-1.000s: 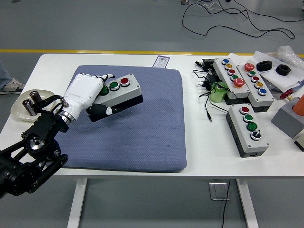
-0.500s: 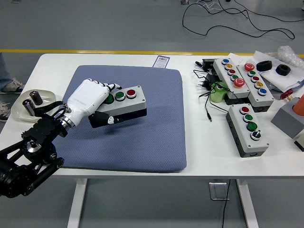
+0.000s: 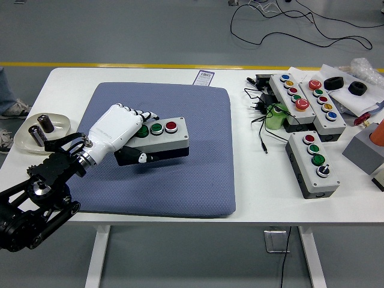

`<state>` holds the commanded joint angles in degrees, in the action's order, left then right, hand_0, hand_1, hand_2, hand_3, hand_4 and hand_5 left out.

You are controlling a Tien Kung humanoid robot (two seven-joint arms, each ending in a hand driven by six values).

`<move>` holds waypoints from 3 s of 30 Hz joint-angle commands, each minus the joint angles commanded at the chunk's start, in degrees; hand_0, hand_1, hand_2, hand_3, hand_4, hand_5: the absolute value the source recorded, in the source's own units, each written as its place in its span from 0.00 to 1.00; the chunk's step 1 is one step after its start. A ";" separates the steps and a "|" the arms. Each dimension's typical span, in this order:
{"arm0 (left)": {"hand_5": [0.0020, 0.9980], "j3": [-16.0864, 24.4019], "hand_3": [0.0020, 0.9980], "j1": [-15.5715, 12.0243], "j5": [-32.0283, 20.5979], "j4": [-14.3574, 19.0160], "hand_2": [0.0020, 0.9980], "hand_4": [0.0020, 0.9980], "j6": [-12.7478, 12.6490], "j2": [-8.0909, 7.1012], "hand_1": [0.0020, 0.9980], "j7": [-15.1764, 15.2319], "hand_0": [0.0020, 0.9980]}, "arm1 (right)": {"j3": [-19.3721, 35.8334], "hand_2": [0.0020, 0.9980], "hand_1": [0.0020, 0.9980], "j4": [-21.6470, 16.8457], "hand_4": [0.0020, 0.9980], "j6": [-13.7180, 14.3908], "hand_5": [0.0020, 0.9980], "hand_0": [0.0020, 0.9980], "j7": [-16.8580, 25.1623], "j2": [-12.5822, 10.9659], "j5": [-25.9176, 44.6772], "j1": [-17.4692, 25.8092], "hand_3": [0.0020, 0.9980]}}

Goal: Pick up the button,place it on the desk,press the button,press the button

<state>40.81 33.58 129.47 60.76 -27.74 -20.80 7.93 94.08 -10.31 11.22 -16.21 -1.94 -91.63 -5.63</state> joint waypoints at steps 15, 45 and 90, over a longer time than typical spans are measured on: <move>0.32 -3.52 0.43 2.10 0.53 -3.93 0.02 0.95 -1.94 -0.43 0.00 3.35 0.01 | -0.34 0.70 0.65 0.00 0.45 -0.22 0.32 0.66 -0.19 0.05 -0.47 -0.24 0.60; 0.57 -2.03 0.96 0.82 0.53 -3.27 0.98 0.97 11.27 -1.22 0.94 0.15 0.94 | -0.31 0.70 0.65 0.00 0.45 -0.19 0.32 0.66 0.03 -0.02 -0.22 -0.42 0.60; 0.87 15.76 1.00 -7.82 -19.74 11.68 1.00 0.95 16.46 -2.37 0.96 -0.18 0.96 | -0.27 0.70 0.65 0.00 0.45 -0.03 0.32 0.66 -0.08 0.09 0.14 0.03 0.60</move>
<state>56.57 25.76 109.74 72.44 -11.28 -23.17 7.75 93.81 -10.31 11.20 -16.29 -1.84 -91.49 -5.60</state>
